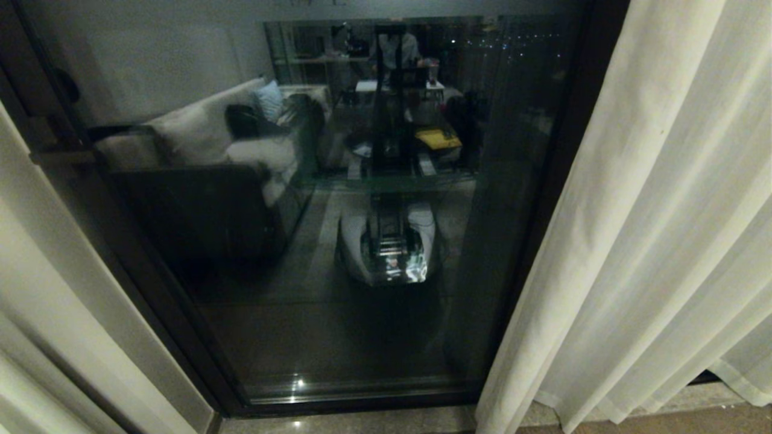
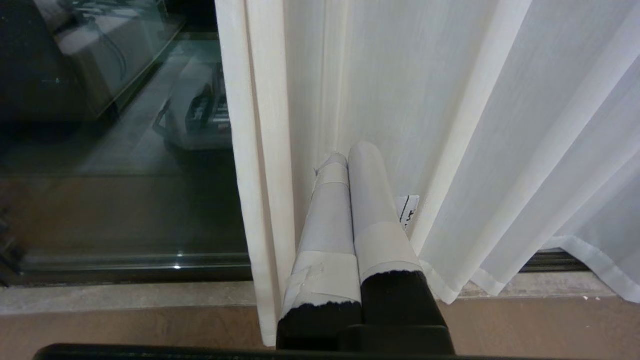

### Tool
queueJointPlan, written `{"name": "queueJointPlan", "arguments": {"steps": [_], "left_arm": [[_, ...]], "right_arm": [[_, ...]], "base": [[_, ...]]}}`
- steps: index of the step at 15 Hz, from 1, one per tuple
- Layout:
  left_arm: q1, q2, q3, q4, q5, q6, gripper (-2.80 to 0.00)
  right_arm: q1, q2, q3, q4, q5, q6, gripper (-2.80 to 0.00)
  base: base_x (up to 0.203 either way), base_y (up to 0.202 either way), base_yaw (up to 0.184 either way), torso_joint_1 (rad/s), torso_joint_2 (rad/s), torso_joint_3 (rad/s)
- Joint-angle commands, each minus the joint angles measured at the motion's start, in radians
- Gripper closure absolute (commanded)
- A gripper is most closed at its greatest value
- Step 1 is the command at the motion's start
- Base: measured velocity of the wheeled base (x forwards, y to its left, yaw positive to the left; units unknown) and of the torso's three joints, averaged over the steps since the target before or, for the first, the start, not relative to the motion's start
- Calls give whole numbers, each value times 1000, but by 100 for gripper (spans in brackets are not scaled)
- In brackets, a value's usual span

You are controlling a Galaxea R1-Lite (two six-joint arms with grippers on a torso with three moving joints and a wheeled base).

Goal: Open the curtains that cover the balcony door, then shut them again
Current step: Pull the inner curtains open on both sides

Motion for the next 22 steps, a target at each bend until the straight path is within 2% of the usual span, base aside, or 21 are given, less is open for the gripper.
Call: {"name": "queueJointPlan", "arguments": {"steps": [1, 5, 6, 9, 11, 14, 17, 22], "left_arm": [[0, -2, 0, 0, 1, -1, 0], [0, -2, 0, 0, 1, -1, 0], [0, -2, 0, 0, 1, -1, 0], [0, -2, 0, 0, 1, -1, 0], [0, -2, 0, 0, 1, -1, 0], [0, -2, 0, 0, 1, -1, 0], [0, -2, 0, 0, 1, -1, 0], [0, -2, 0, 0, 1, -1, 0]], "right_arm": [[0, 0, 0, -1, 17, -20, 0], [1, -1, -4, -10, 56, -158, 0], [1, 3, -14, -4, 58, -170, 0], [1, 20, -26, 1, 67, -176, 0], [0, 37, -84, 14, 158, -170, 0], [1, 72, -180, 82, 173, -169, 0], [1, 201, -284, 86, 174, -169, 0], [1, 501, -543, 89, 182, -169, 0]], "base": [[0, 0, 0, 0, 0, 0], [0, 0, 0, 0, 0, 0], [0, 0, 0, 0, 0, 0], [0, 0, 0, 0, 0, 0], [0, 0, 0, 0, 0, 0], [0, 0, 0, 0, 0, 0], [0, 0, 0, 0, 0, 0], [0, 0, 0, 0, 0, 0]]}}
